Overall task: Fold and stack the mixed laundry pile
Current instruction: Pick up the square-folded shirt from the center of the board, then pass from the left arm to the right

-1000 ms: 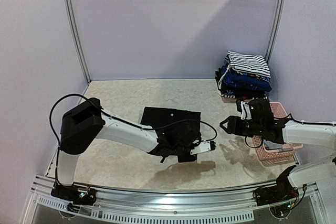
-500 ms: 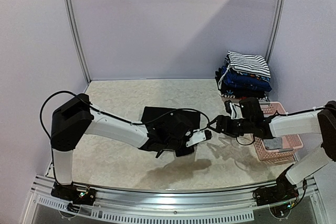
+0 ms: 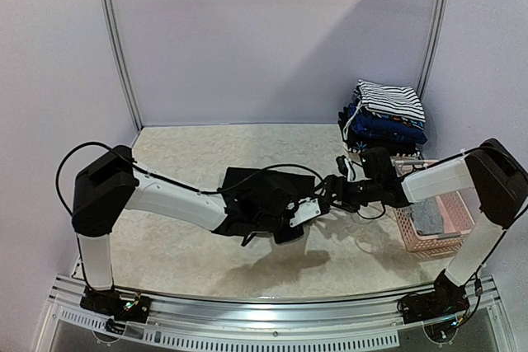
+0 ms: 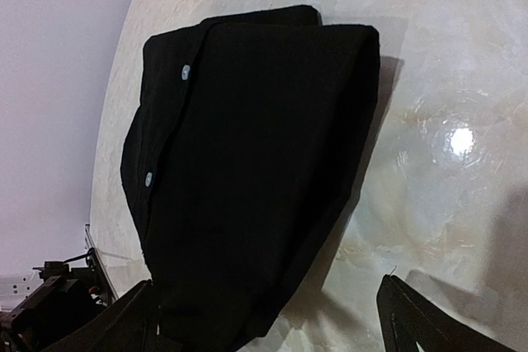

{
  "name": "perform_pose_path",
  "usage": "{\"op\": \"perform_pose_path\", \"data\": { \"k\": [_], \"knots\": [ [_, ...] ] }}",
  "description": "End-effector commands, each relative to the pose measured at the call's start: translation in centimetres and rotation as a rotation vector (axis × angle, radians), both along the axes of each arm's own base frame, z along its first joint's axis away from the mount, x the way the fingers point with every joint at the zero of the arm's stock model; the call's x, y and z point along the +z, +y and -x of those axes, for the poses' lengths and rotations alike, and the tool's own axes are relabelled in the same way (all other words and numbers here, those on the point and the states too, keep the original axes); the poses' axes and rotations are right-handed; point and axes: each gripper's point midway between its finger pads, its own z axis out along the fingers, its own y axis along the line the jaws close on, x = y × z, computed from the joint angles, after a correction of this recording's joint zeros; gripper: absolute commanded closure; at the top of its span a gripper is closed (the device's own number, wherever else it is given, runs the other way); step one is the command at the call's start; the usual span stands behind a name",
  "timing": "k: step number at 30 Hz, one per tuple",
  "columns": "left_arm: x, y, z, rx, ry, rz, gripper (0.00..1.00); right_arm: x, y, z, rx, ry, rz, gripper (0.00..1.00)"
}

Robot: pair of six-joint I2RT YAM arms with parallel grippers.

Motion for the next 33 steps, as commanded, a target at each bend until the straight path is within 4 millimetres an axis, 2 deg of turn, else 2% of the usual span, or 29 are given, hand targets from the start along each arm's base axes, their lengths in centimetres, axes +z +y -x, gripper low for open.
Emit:
{"op": "perform_pose_path", "data": {
  "k": [1, 7, 19, 33],
  "knots": [
    [3.3, 0.4, -1.4, 0.049, -0.017, 0.092, 1.00, -0.4, 1.3, -0.4, 0.028, 0.033, -0.026, 0.07],
    [5.0, 0.9, -1.6, 0.063, -0.017, 0.146, 1.00, -1.5, 2.0, -0.8, 0.034, 0.081, -0.031, 0.05],
    [5.6, 1.3, -1.5, 0.064, -0.011, 0.186, 1.00, -2.9, 4.1, -2.0, 0.037, 0.142, -0.102, 0.08],
    [6.4, 1.7, -1.4, 0.076, -0.021, 0.223, 1.00, -4.4, 5.6, -3.4, 0.033, 0.184, -0.153, 0.14]
  ]
}}
